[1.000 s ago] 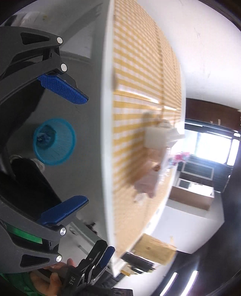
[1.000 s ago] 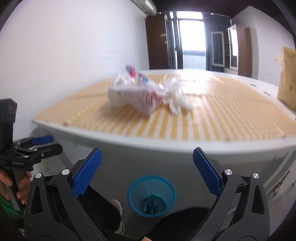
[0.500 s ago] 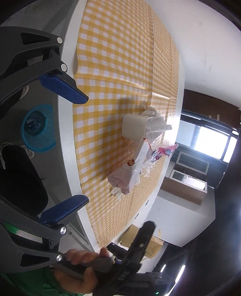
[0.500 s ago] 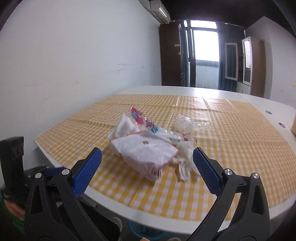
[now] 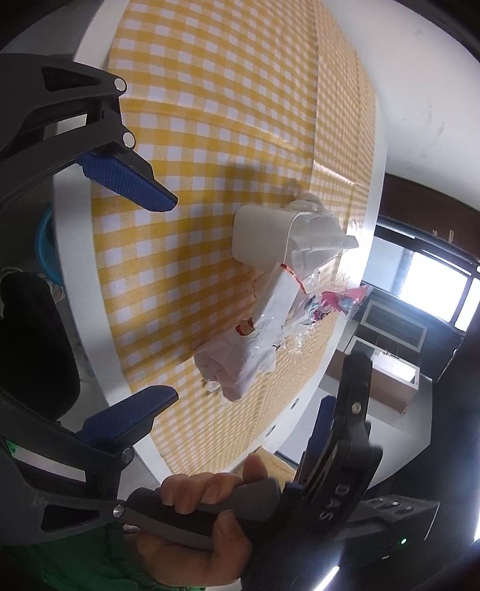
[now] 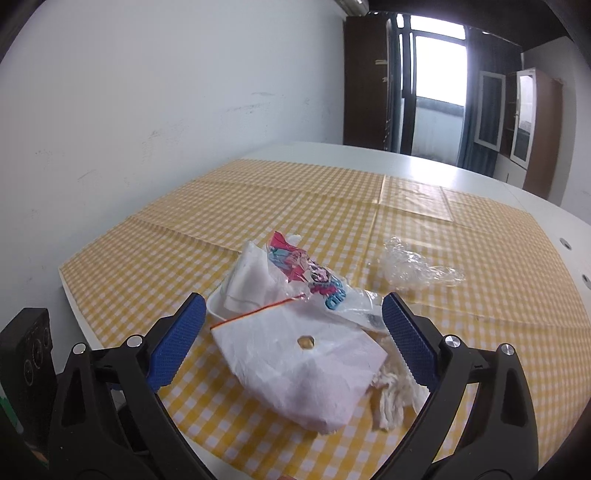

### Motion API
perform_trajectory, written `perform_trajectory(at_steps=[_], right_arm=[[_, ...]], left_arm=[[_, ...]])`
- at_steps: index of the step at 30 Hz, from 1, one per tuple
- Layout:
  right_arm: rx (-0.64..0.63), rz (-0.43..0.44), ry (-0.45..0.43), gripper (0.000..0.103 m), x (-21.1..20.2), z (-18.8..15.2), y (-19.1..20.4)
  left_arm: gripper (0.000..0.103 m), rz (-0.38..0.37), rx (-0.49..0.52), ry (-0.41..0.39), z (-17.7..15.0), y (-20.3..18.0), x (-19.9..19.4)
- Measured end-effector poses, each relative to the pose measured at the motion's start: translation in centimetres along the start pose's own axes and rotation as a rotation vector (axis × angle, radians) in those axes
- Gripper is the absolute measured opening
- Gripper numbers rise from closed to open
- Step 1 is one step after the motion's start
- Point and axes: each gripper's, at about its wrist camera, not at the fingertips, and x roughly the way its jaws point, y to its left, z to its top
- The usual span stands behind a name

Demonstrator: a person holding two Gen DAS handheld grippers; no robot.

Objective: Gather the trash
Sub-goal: 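Grasp the white zip bag with left tool while right tool grasps pink-labelled bottle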

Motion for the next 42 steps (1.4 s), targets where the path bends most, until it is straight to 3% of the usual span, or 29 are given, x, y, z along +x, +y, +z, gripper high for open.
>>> perform_trajectory(at_steps=[8, 14, 17, 19, 20, 22, 24, 25, 30, 42], right_arm=[[0.006, 0.025, 0.083, 0.08, 3.9, 1.6, 0.4], [0.013, 0.021, 0.142, 0.061, 5.9, 2.3, 0.1], [0.011, 0.017, 0.16, 0.044, 6.6, 2.0, 0.1], [0.022, 0.013, 0.16, 0.03, 6.5, 1.8, -0.2], [0.033, 0.015, 0.156, 0.029, 6.3, 1.7, -0.4], [0.043, 0.019, 0.15, 0.022, 6.1, 1.6, -0.6], [0.041, 0.016, 0.139, 0.017, 5.7, 1.6, -0.6], [0.04, 0.015, 0.132, 0.01, 5.4, 1.7, -0.6], [0.047, 0.005, 0.087, 0.009, 3.4, 1.6, -1.2], [0.076, -0.015, -0.08, 0.006, -5.4, 1.3, -2.3]], left_arm=[[0.088, -0.06, -0.14, 0.0, 1.6, 0.7, 1.5], [0.08, -0.086, -0.2, 0.009, 2.7, 1.2, 3.0], [0.073, -0.118, -0.238, 0.002, 3.5, 1.6, 3.6], [0.065, -0.136, -0.256, -0.002, 3.9, 1.8, 4.0], [0.061, -0.138, -0.259, -0.001, 4.0, 1.7, 4.4], [0.039, -0.148, -0.274, -0.001, 4.2, 1.7, 4.9], [0.021, -0.163, -0.284, 0.0, 4.3, 1.7, 5.4], [0.014, -0.169, -0.286, 0.0, 4.3, 1.6, 5.6], [0.005, -0.186, -0.299, -0.008, 3.8, 1.6, 5.4], [0.002, -0.203, -0.237, -0.072, 3.3, 0.1, 1.2]])
